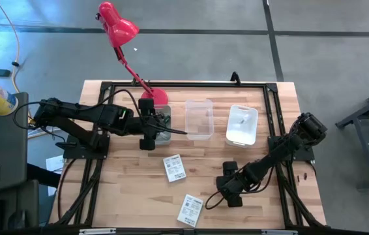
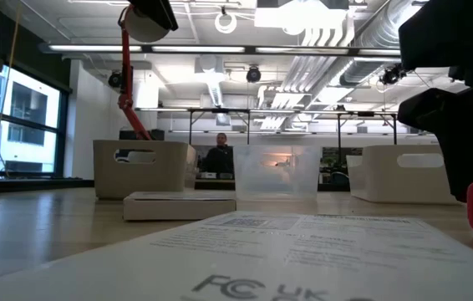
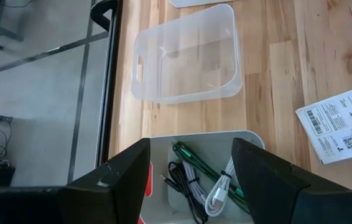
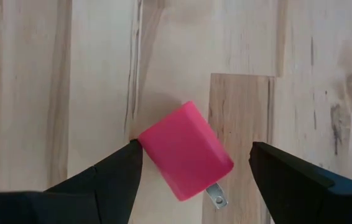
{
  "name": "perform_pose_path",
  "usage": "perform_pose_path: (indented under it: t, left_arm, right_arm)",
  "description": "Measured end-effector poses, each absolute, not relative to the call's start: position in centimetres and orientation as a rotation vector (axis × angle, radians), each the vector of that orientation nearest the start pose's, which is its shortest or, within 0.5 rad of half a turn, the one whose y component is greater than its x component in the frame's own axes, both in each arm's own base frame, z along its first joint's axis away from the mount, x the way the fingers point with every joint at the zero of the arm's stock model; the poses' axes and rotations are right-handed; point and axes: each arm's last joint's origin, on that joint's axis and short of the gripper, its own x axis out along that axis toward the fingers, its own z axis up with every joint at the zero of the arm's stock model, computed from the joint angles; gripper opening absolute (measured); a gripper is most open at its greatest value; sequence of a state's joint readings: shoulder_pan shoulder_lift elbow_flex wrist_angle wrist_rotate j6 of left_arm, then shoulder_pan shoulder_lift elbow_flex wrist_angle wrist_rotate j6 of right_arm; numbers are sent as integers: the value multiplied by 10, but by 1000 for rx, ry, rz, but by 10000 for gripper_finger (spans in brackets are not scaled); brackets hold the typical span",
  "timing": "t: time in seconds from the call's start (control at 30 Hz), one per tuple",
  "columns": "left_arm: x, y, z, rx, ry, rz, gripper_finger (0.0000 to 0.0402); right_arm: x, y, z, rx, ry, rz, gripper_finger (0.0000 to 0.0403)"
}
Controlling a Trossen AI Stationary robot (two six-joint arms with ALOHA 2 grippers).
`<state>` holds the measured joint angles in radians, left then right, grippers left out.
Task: Pick and place items into bin
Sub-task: Put the pink charger adapter into the white bin
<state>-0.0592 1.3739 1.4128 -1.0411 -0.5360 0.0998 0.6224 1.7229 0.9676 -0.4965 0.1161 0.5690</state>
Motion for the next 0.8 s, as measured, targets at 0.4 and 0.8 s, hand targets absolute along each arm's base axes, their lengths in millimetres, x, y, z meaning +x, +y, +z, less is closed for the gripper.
perform_pose_path:
  t: [0.4, 0.8]
  left_arm:
    - [261, -1, 354, 387, 990, 388, 216]
    - [261, -1, 354, 386, 990, 388, 216]
  right_arm:
    - [254, 178, 149, 36, 1239, 85, 216]
    - [254, 178, 149, 69, 1245, 71, 170]
